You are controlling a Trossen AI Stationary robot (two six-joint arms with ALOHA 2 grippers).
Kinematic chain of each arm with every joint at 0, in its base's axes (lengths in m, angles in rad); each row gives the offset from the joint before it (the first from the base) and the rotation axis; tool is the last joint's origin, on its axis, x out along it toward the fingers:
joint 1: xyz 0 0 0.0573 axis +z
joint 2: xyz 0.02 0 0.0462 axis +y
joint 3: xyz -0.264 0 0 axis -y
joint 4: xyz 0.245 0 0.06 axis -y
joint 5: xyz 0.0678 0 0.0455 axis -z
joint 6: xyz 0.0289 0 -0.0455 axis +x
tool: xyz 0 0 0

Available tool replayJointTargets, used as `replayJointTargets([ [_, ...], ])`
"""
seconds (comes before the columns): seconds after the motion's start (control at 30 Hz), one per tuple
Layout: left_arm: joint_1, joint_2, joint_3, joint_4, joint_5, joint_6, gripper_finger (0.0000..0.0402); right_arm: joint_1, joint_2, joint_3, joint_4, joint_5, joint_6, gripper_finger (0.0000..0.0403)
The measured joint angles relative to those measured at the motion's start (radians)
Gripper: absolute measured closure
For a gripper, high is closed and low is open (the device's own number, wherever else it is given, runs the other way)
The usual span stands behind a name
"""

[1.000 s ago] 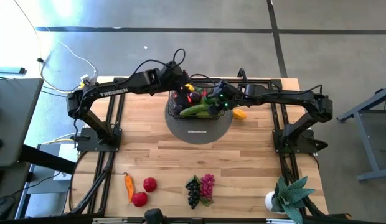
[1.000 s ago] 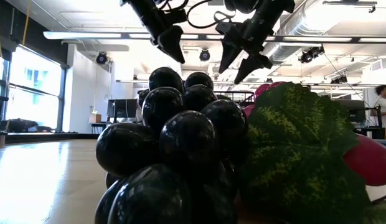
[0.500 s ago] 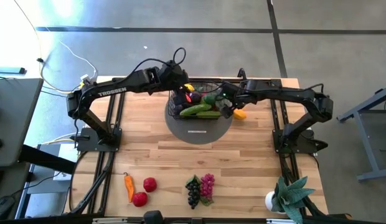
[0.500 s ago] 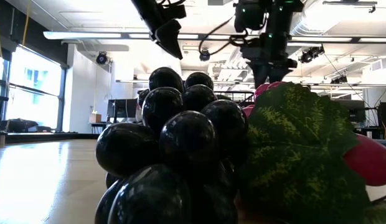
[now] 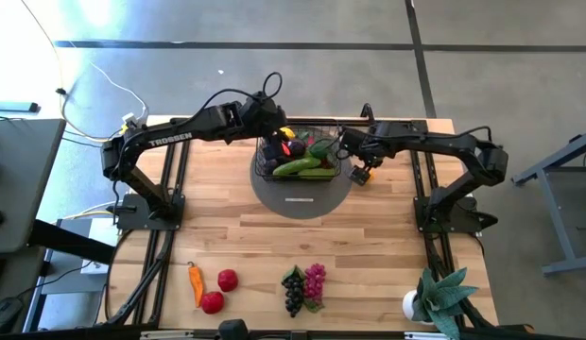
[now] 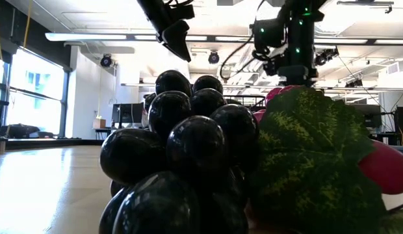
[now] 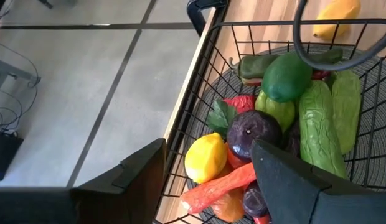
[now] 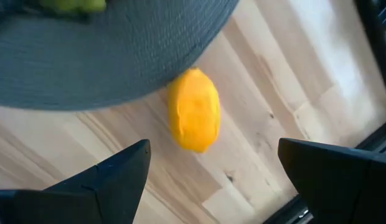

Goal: Build produce basket
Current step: Put the yellow lemon into the black wire basket

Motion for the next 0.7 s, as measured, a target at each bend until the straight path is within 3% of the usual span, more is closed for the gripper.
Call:
replayJointTargets([
  [0.7,0.0,0.0,0.0,0.001,0.003,0.0,0.0174,-0.082,0.0,-0.231,0.267,-0.081,-0.148,0.0066],
])
